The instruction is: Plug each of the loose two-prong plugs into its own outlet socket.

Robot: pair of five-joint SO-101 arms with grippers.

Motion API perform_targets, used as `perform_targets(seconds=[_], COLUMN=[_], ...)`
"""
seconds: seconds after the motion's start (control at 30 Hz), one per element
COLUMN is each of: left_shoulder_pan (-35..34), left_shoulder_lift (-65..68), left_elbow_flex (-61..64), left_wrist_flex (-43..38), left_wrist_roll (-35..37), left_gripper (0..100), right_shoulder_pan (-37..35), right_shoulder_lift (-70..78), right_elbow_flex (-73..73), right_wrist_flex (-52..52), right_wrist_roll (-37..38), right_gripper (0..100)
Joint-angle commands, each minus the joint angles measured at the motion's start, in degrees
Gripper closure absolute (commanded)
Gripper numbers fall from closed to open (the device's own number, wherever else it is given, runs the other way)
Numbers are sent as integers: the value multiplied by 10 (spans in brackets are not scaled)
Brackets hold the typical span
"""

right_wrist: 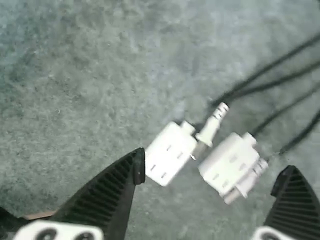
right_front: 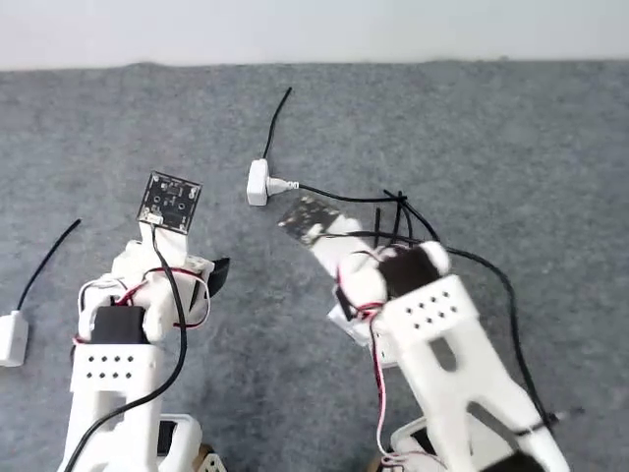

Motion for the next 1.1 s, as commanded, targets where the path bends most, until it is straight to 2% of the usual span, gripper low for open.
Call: perform_targets(seconds=[0.0,0.17,0.43,0.73,1.07], left_shoulder_pan=[-2,-2,-2,-2,2], left_shoulder_lift=[-15,-15,-15,-15,-15], left_elbow_flex=[11,29,33,33,38], left_wrist_flex=[-43,-68,-69,-69,-71], left_wrist_roll=[9,9,10,10,10], left_gripper=[725,725,726,726,727], right_shoulder_pan=[-17,7,103,107,104], right_shoulder_lift=[37,91,108,140,185], right_elbow_flex=[-23,-22,-21,42,50], right_wrist_flex=[-17,-15,-34,-87,-149], right_wrist_roll=[-7,-8,-8,-4,-7], right_gripper=[615,615,615,615,615])
